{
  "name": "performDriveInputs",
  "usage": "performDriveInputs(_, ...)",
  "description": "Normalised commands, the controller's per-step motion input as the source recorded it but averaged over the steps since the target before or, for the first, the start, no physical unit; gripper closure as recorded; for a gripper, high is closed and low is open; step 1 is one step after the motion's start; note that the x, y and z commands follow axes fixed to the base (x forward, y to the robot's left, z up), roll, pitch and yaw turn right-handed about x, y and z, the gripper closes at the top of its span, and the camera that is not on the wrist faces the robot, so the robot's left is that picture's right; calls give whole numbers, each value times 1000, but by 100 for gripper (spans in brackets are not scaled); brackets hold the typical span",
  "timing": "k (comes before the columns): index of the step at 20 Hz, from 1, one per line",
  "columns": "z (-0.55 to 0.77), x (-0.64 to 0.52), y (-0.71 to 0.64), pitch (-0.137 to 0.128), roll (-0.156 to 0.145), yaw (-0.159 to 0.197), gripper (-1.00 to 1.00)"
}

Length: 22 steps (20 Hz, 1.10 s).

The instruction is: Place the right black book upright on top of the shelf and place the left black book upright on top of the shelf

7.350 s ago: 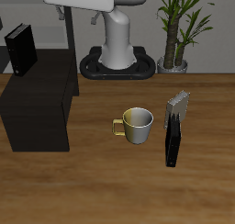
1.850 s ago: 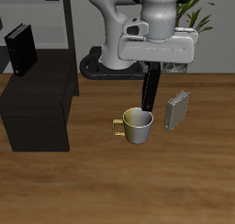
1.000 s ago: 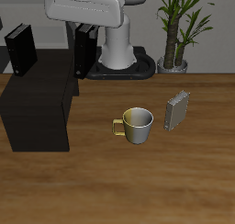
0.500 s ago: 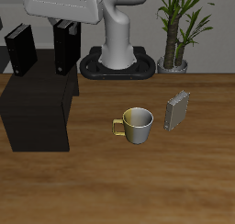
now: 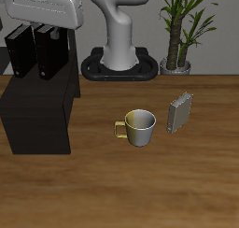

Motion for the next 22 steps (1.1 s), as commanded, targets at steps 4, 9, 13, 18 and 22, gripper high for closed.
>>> performDriveInputs(4,-203,118,-267,8,-3,-27,100)
performDriveInputs(9,-235,74,-235,16,-4,-35,100)
performDriveInputs(13,-216,43,-203,11,-27,-58,100)
performDriveInputs(18,-271,-7,-151,26,-16,-23,100)
performDriveInputs(22,-348,67,-165,85,-27,-80,100)
